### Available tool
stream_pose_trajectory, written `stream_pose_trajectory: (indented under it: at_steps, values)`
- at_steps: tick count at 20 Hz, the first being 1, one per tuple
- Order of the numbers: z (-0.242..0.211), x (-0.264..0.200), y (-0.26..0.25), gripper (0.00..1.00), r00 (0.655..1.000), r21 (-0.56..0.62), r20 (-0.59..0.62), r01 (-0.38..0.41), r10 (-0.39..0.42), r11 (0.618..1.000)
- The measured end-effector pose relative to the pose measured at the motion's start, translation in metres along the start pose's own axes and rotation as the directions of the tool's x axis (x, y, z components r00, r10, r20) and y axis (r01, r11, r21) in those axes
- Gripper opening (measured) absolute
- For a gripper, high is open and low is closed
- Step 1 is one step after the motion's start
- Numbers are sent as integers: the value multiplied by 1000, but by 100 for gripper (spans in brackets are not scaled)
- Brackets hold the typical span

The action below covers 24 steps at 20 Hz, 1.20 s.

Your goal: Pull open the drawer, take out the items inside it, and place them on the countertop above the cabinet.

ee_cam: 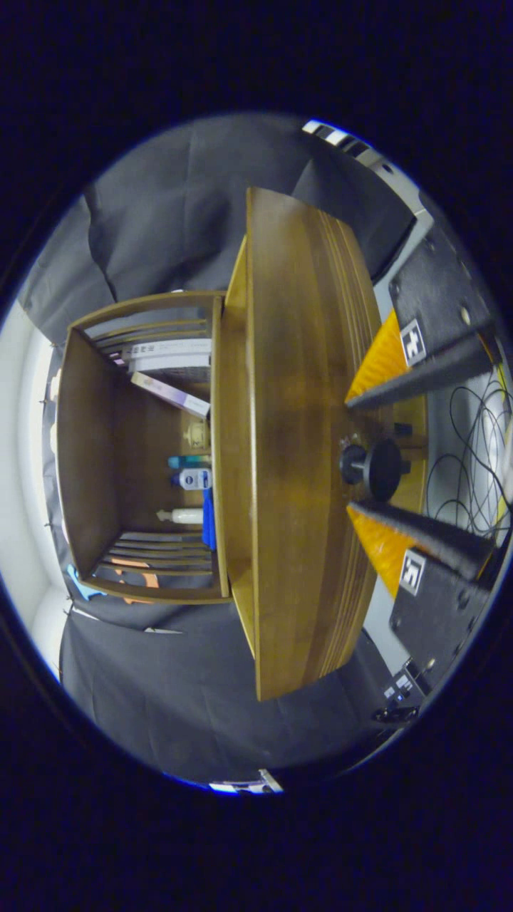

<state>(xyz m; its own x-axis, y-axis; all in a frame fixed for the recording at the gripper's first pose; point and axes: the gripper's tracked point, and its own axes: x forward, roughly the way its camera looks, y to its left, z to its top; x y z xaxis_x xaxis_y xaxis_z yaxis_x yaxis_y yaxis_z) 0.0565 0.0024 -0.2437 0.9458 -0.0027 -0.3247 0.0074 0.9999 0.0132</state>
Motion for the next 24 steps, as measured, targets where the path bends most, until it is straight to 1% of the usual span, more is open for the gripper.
stream_pose_trajectory:
  at_steps: [2,6,9,12,13,16,18,20,22,24]
  values:
    - [17,-11,9,100,999,14,36,-21,21,1000]
    - [70,-31,17,100,991,43,112,-79,74,996]
    - [118,-38,15,100,981,45,179,-87,78,995]
    - [155,-32,21,100,976,21,187,-114,108,993]
    - [172,-27,19,99,974,21,200,-111,105,994]
    - [213,-10,9,98,971,28,231,-65,57,998]
    - [231,6,8,98,981,27,193,-41,35,999]
    - [242,29,9,99,992,38,127,-26,21,999]
    - [246,50,11,98,998,53,57,-29,26,998]
    - [239,70,16,99,999,75,-36,-32,34,997]
